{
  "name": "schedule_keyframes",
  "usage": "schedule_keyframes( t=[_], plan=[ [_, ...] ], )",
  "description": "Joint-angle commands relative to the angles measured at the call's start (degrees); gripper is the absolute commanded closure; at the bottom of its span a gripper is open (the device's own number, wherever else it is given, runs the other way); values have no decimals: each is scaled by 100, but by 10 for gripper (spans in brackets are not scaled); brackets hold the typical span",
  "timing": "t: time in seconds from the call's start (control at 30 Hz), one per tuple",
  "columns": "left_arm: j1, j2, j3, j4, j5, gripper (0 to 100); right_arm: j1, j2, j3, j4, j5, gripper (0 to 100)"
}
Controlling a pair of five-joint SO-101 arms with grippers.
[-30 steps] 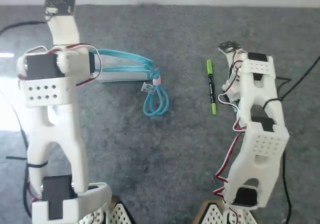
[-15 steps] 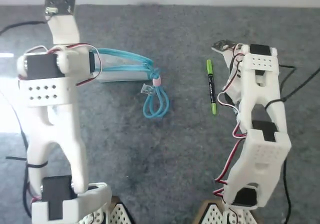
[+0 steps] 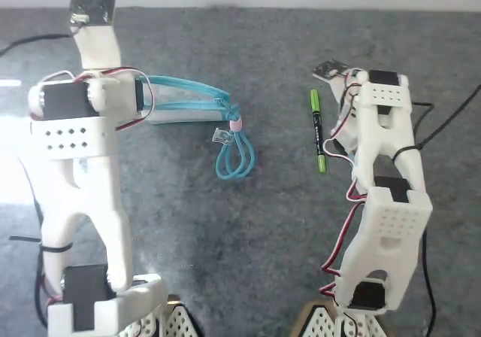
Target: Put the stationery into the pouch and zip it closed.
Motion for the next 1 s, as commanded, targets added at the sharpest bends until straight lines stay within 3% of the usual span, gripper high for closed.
schedule_keyframes(
  t=[0.0,0.37,0.7,0.9,0.97],
  plan=[
    [0,-44,22,-141,-44,990,-312,-84,-343,-154,-220,794],
    [0,-44,22,-141,-44,990,-189,-40,-448,-171,-202,790],
    [0,-44,31,-132,-44,990,-127,936,-1090,-268,-246,796],
    [9,-44,31,-141,-44,990,-163,1323,-1565,-259,-246,988],
    [0,-44,31,-141,-44,990,-171,1376,-1582,-215,-246,984]
  ],
)
